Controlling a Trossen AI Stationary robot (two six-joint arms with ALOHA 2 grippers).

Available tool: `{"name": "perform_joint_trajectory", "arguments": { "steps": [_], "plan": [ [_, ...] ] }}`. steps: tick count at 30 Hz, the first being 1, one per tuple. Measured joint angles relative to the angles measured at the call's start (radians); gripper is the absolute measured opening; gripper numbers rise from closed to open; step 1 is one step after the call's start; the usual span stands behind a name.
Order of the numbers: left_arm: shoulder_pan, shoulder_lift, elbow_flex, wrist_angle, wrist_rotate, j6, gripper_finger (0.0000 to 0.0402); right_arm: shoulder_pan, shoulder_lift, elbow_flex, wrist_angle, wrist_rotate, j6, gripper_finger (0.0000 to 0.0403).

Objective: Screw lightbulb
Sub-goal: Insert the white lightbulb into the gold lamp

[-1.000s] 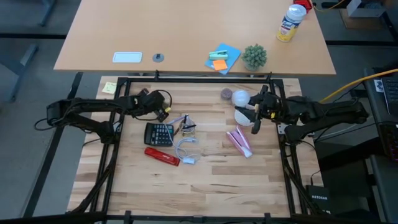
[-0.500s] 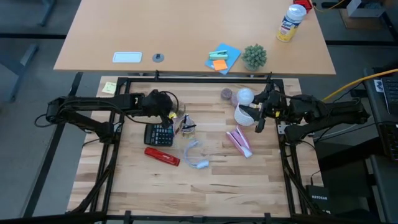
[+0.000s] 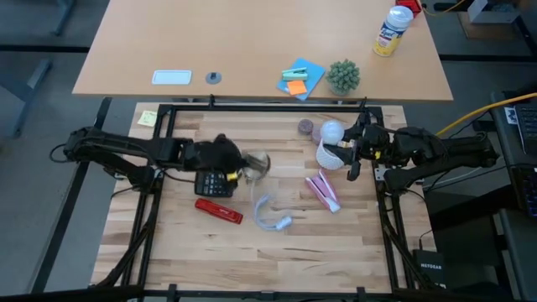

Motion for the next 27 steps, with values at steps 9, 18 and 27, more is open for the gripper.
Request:
{"name": "perform_joint_trajectory", "arguments": {
  "steps": [9, 18, 27],
  "plan": [
    [-0.124, 0.236, 0.0, 0.274, 0.001, -0.036, 0.0005, 0.0, 0.0, 0.0, -0.002, 0.0, -0.024, 0.0158],
    [-0.204, 0.443, 0.0, 0.534, 0.073, -0.163, 0.0005, 0.0, 0.0, 0.0, 0.0, -0.059, -0.024, 0.0158],
    [-0.201, 0.482, 0.0, 0.468, -0.044, -0.166, 0.0006, 0.0, 0.001, 0.0, -0.009, -0.093, -0.024, 0.0158]
  ]
}}
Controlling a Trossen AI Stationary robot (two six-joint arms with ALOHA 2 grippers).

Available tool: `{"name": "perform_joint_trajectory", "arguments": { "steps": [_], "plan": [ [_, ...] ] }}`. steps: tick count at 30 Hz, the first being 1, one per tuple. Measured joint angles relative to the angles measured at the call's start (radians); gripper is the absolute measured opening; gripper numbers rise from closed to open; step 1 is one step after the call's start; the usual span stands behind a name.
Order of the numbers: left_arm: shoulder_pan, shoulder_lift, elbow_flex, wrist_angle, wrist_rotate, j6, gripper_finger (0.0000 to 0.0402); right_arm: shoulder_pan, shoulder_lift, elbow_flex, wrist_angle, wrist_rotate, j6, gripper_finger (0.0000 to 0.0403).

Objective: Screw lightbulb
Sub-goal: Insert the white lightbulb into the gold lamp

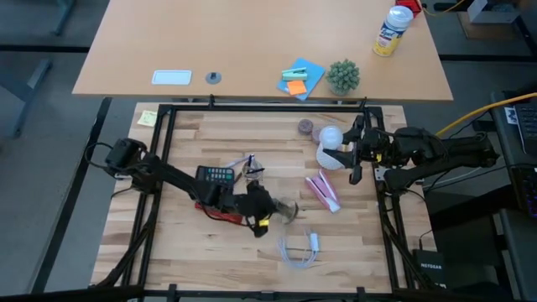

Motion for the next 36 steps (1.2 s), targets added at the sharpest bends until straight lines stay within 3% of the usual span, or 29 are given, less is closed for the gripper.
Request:
{"name": "perform_joint_trajectory", "arguments": {
  "steps": [13, 25, 36],
  "plan": [
    [0.096, -0.002, 0.0, -0.242, -0.011, -0.043, 0.0006, 0.0, 0.016, -0.002, -0.02, -0.257, 0.0, 0.0158],
    [0.201, -0.004, 0.003, -0.384, -0.027, 0.049, 0.0006, 0.0, 0.032, -0.003, -0.023, -0.238, 0.0, 0.0158],
    [0.185, -0.002, 0.0, -0.311, 0.038, 0.063, 0.0006, 0.0, 0.037, -0.003, -0.022, -0.237, 0.0, 0.0158]
  ]
}}
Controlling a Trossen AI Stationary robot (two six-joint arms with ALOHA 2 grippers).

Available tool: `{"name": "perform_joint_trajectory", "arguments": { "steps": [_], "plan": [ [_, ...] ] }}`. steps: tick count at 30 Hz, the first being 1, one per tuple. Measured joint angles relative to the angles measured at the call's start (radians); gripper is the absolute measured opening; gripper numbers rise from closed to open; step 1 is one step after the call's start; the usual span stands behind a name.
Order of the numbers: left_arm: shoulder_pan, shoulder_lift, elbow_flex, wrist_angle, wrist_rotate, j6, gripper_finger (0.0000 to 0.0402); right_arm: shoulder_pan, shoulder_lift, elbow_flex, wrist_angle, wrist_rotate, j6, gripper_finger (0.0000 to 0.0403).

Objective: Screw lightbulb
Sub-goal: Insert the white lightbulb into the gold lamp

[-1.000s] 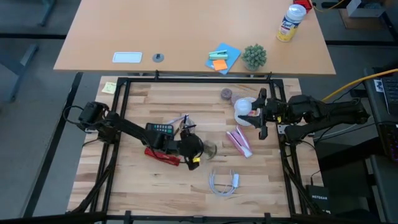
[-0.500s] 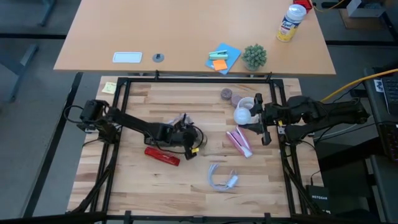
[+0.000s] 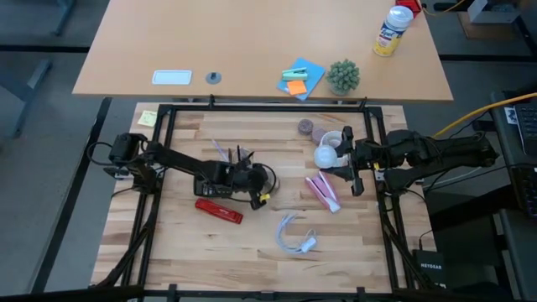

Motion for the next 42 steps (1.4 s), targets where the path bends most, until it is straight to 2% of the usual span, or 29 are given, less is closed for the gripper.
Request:
{"name": "perform_joint_trajectory", "arguments": {
  "steps": [8, 19, 24, 28, 34, 42],
  "plan": [
    [-0.052, 0.0, 0.0, 0.0, 0.011, 0.004, 0.0016, 0.0, 0.0, 0.0, 0.001, 0.0, 0.0, 0.0158],
    [-0.05, 0.003, -0.001, -0.001, 0.017, -0.031, 0.0129, 0.0, 0.0, 0.0, 0.001, -0.01, 0.002, 0.0158],
    [-0.05, -0.005, -0.002, 0.072, 0.015, -0.033, 0.0163, 0.0, 0.009, 0.0, 0.005, -0.011, 0.003, 0.0158],
    [-0.049, -0.035, -0.002, 0.145, 0.013, -0.024, 0.0168, 0.0, 0.048, 0.0, 0.032, -0.013, 0.003, 0.0158],
    [-0.055, -0.135, -0.002, 0.141, 0.013, -0.035, 0.0167, 0.0, 0.132, 0.001, 0.137, -0.037, 0.0, 0.0158],
    [-0.099, -0.379, -0.001, -0.055, 0.012, -0.061, 0.014, 0.0, 0.271, 0.001, 0.303, -0.037, -0.03, 0.0158]
  ]
}}
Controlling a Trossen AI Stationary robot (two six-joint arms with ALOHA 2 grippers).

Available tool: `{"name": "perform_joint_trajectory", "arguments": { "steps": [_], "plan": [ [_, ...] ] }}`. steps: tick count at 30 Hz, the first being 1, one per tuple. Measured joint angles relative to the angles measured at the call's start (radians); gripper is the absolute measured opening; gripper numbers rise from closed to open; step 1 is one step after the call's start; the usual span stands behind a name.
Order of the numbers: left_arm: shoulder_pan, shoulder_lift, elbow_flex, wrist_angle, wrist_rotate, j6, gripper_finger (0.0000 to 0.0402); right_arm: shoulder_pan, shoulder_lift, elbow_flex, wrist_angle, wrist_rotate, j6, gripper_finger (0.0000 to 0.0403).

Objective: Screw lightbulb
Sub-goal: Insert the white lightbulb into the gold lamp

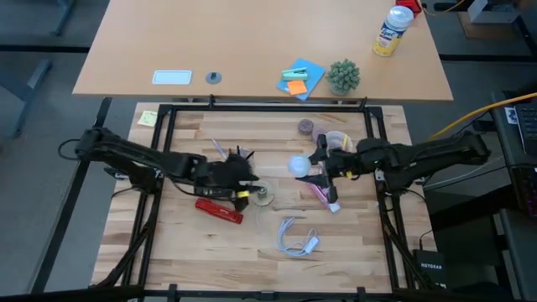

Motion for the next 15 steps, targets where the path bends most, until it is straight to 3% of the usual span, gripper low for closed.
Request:
{"name": "perform_joint_trajectory", "arguments": {
  "steps": [8, 15],
  "plan": [
    [-0.092, -0.096, 0.0, -0.187, -0.003, -0.161, 0.0132, -0.01, 0.221, 0.0, 0.234, -0.001, -0.075, 0.0158],
    [-0.163, -0.085, -0.025, -0.216, -0.133, -0.202, 0.0114, -0.076, 0.41, 0.0, 0.385, -0.037, -0.06, 0.0158]
  ]
}}
